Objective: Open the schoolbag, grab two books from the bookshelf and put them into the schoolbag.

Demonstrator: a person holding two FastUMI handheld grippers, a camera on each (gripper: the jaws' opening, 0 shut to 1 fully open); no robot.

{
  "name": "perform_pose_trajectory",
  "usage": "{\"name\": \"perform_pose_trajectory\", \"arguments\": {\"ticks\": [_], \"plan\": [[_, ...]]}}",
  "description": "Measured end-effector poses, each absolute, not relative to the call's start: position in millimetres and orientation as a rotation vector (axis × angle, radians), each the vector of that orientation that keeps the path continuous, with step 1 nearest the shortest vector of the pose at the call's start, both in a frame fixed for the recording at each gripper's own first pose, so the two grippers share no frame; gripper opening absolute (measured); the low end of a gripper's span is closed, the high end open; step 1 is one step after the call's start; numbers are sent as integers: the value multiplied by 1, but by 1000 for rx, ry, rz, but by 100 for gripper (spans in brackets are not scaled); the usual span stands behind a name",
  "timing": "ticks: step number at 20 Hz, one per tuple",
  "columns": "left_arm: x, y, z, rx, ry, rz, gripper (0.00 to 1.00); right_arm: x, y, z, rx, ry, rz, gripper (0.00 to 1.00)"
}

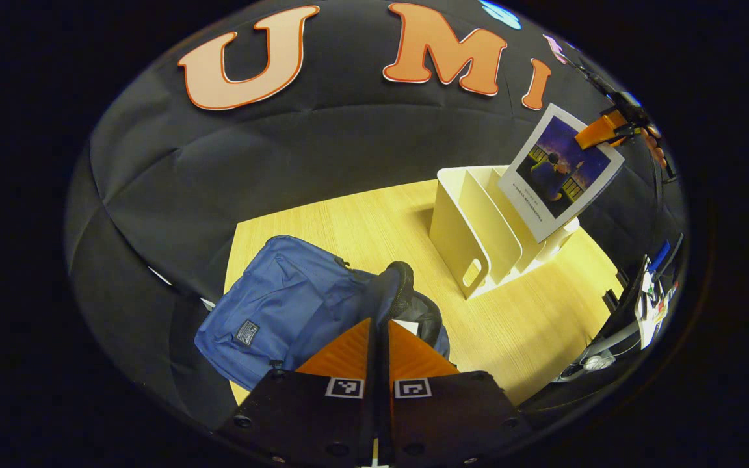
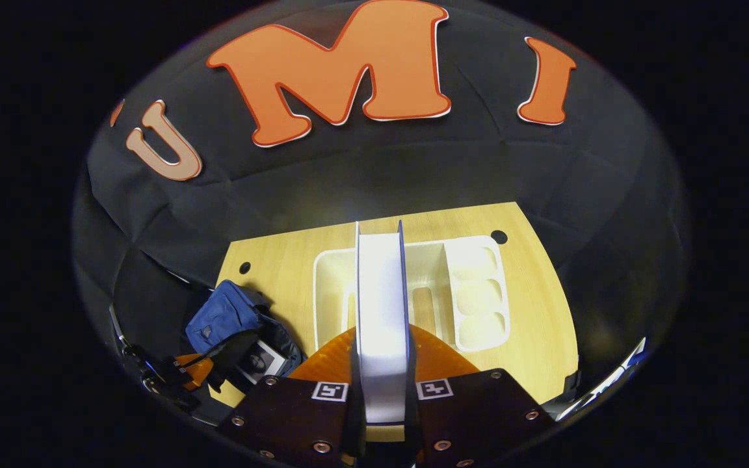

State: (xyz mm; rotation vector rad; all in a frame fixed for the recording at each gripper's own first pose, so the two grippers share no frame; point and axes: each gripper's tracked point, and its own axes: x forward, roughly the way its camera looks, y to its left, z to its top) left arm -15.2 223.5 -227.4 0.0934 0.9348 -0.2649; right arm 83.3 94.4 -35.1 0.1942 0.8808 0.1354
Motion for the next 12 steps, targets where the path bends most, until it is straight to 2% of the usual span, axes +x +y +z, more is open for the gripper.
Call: {"name": "perform_pose_trajectory", "arguments": {"ticks": [8,12], "plan": [[-14,223,-222,125,936,-268,3,40,128,-37,354,867,248,23],[-14,224,-218,133,938,-263,3,16,160,-57,450,901,378,23]]}}
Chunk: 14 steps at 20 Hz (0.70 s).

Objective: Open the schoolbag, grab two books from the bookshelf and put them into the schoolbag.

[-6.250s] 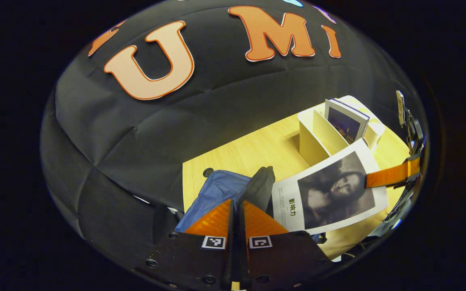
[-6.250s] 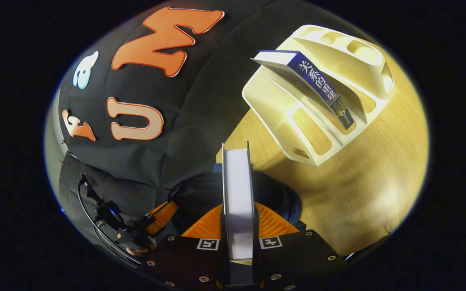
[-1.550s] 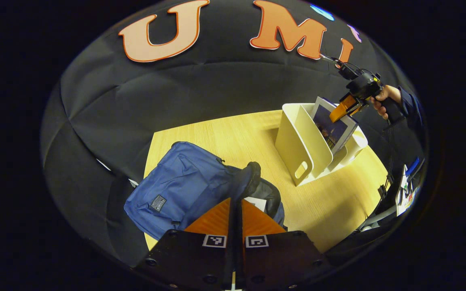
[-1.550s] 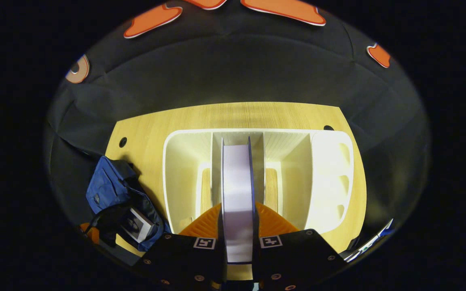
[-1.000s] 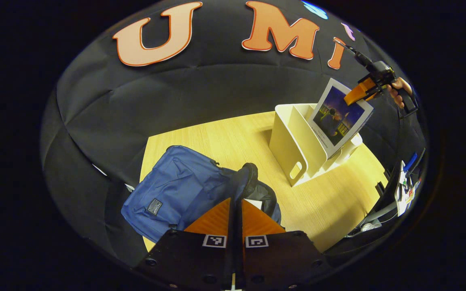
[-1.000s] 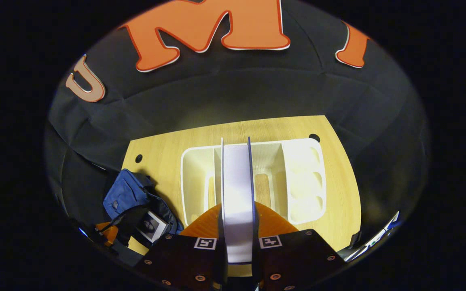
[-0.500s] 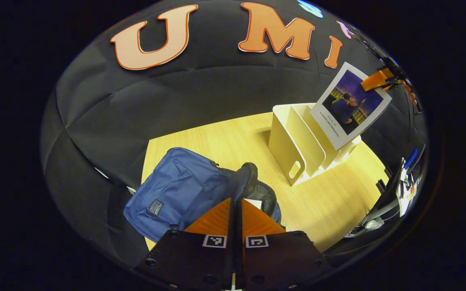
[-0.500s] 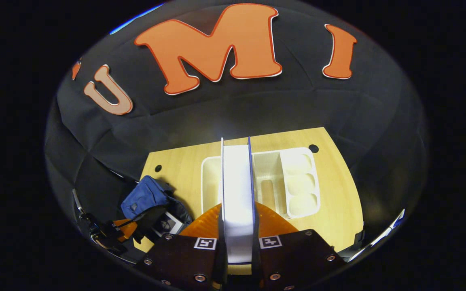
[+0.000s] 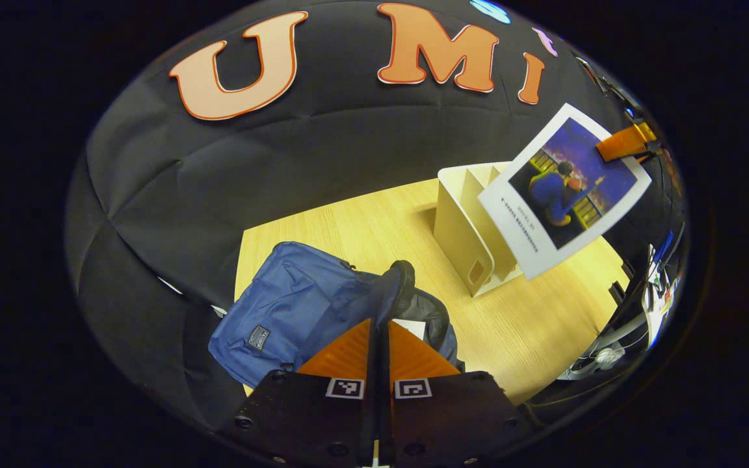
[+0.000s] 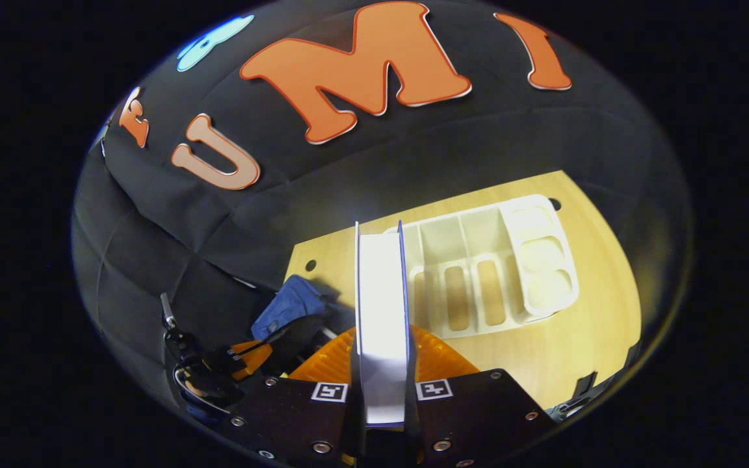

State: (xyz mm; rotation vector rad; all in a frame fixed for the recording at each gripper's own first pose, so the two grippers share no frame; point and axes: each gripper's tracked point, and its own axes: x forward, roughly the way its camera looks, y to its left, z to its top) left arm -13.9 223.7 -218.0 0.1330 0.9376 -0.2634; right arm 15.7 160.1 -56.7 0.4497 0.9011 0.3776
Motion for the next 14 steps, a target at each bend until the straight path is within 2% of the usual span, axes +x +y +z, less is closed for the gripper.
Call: {"name": "perform_pose_trajectory", "arguments": {"ticks": [7,11,14], "plan": [[-14,224,-216,140,942,-251,3,-26,230,-100,606,990,513,23],[-14,222,-216,141,945,-249,3,-49,274,-133,776,1089,500,23],[-13,224,-214,149,945,-250,3,-48,291,-145,857,1076,456,23]]}}
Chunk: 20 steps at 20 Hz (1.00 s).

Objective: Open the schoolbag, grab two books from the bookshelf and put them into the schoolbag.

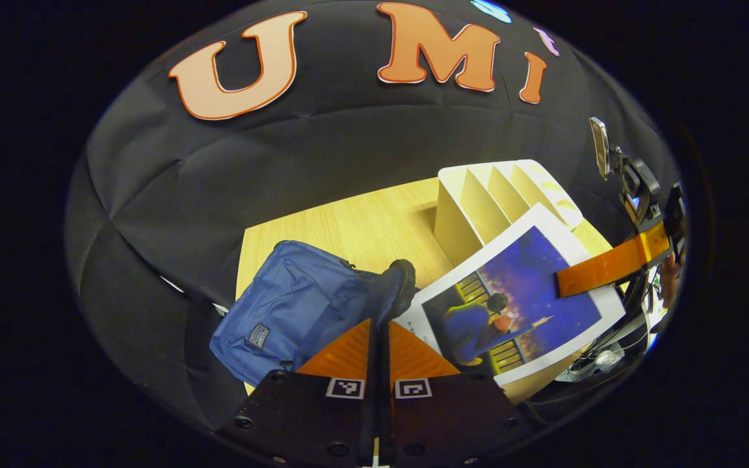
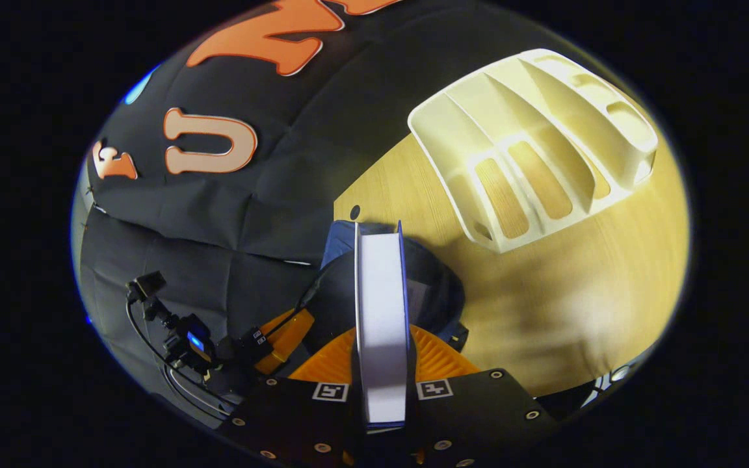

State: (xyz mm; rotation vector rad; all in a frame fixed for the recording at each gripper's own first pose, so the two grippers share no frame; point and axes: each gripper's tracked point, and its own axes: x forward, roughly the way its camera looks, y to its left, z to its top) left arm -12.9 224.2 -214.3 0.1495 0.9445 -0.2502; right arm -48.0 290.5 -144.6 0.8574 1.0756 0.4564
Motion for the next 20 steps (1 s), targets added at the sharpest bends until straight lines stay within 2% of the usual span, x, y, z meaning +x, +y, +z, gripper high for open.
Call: {"name": "perform_pose_trajectory", "arguments": {"ticks": [7,15,20], "plan": [[-11,222,-214,166,947,-261,3,-43,324,-172,899,1037,370,23],[-10,212,-205,191,926,-297,3,-36,369,-192,967,1022,358,23],[-14,199,-201,231,911,-358,3,-24,400,-201,962,998,403,23]]}}
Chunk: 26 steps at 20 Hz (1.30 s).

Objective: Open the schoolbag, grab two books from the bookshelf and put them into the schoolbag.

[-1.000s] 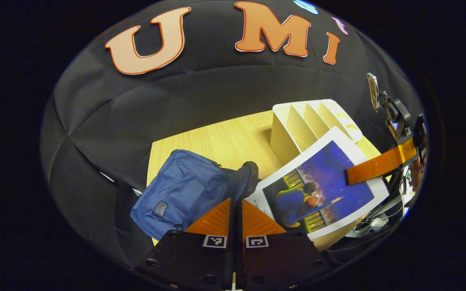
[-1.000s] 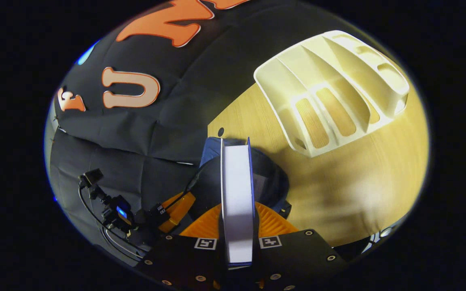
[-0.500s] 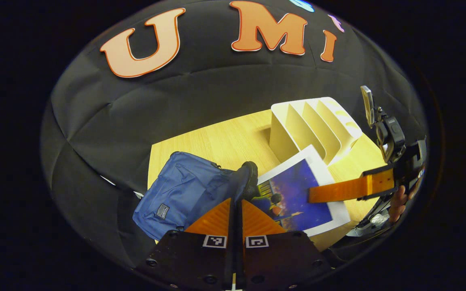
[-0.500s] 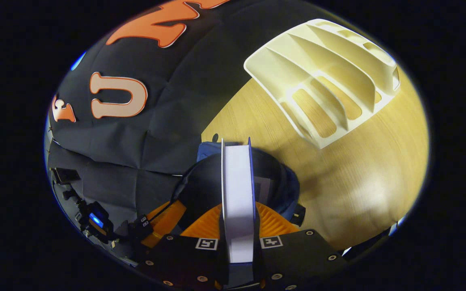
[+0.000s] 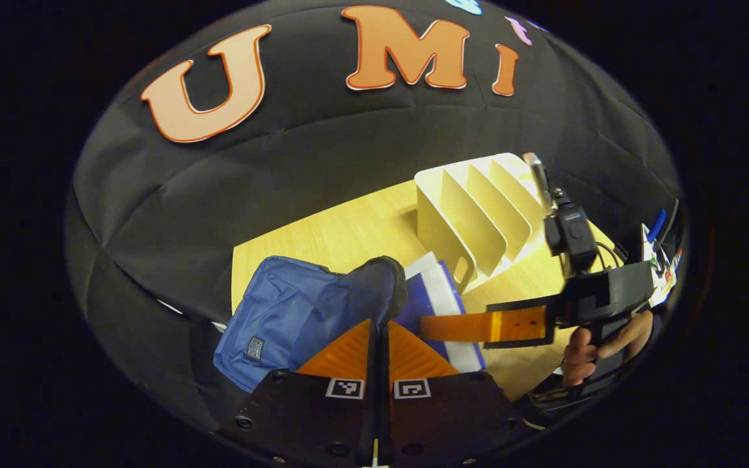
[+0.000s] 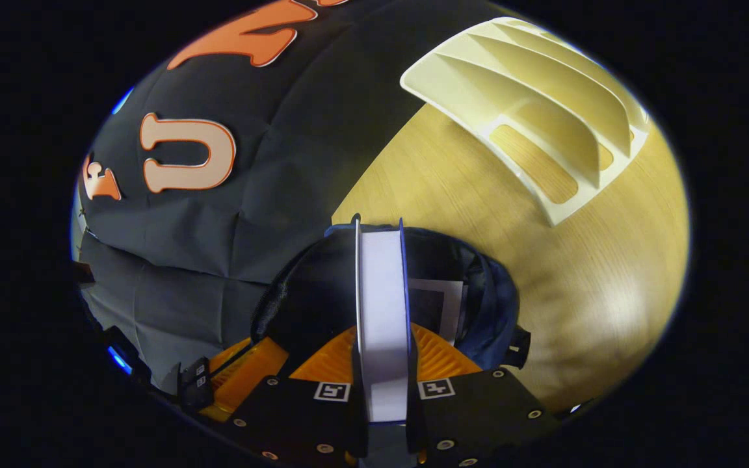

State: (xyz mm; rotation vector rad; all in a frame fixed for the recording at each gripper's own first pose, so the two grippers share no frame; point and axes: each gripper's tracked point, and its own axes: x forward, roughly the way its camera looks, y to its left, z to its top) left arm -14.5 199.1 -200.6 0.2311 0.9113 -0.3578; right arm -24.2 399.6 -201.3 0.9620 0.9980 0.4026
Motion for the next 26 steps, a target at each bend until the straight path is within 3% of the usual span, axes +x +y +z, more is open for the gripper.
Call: {"name": "perform_pose_trajectory", "arguments": {"ticks": [6,16,19,20,21,22,23,26], "plan": [[-17,188,-195,273,891,-421,2,-15,427,-213,988,1004,466,25],[-19,187,-205,290,898,-457,2,-33,464,-244,1013,1147,532,33],[-16,197,-206,248,901,-413,2,-38,449,-252,928,1188,472,49],[-14,200,-207,232,900,-398,2,-38,443,-249,911,1181,468,70],[-13,202,-208,220,902,-389,2,-38,436,-248,886,1182,462,63],[-12,203,-207,214,901,-383,2,-37,429,-246,861,1177,459,69],[-11,204,-208,210,901,-376,2,-36,423,-245,840,1161,457,80],[-6,202,-211,194,903,-357,3,-28,399,-238,768,1111,442,94]]}}
